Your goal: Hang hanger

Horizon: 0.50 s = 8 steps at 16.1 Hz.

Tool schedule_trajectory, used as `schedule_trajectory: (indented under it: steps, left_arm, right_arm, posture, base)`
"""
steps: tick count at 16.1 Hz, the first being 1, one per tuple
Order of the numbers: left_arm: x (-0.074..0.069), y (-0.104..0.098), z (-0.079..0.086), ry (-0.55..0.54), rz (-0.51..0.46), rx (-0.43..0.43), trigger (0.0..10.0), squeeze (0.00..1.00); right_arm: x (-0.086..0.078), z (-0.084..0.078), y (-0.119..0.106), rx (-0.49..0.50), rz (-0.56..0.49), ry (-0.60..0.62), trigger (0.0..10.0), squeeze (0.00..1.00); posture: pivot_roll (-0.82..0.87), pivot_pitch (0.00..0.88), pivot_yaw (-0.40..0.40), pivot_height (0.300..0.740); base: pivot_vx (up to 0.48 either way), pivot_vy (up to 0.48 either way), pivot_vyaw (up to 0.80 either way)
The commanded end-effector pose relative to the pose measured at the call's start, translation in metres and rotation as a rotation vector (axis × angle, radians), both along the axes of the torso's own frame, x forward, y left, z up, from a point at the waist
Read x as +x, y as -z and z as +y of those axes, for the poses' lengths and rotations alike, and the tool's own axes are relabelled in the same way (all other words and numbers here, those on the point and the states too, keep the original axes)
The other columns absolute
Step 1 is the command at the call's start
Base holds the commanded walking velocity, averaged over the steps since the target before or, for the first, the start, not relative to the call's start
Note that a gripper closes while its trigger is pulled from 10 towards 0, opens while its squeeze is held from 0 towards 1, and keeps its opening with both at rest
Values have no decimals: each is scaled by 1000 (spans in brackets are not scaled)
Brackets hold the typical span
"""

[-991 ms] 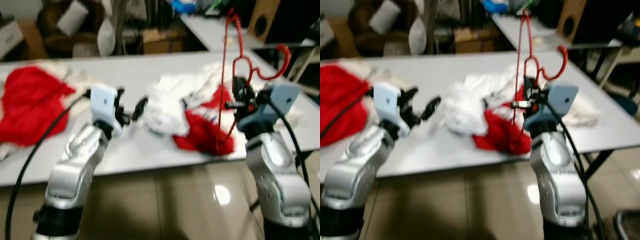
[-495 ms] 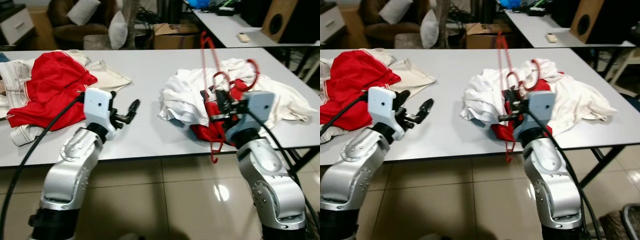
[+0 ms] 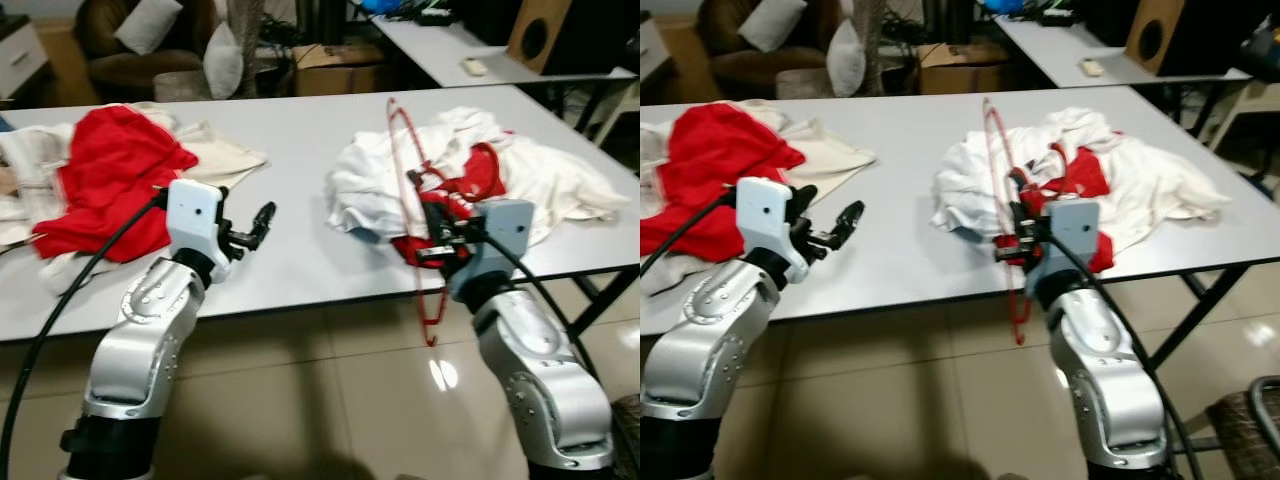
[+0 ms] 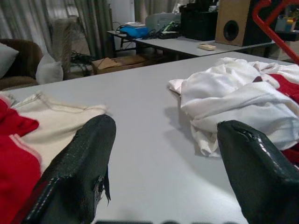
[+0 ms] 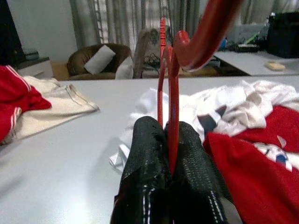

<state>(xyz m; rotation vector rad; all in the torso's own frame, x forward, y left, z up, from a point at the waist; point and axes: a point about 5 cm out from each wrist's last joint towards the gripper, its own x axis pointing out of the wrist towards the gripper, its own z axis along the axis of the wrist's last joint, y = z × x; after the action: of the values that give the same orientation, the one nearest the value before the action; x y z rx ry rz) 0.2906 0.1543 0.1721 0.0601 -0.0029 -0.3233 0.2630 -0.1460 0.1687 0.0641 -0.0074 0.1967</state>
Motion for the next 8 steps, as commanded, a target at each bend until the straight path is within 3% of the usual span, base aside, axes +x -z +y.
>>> schedule_trajectory:
  steps: [1, 8]
  left_arm:
    - [0, 3, 4, -19, 7, 19, 10000, 463]
    - [2, 2, 6, -24, 6, 16, 10000, 467]
  right_arm:
    - [0, 0, 5, -5, 20, 3, 10000, 0]
    - [-1, 2, 11, -7, 42, -17, 10000, 0]
  posture:
    - [-67, 0, 27, 740]
    - [-65, 0, 31, 740]
  base:
    - [0, 266, 0]
    - [0, 295, 0]
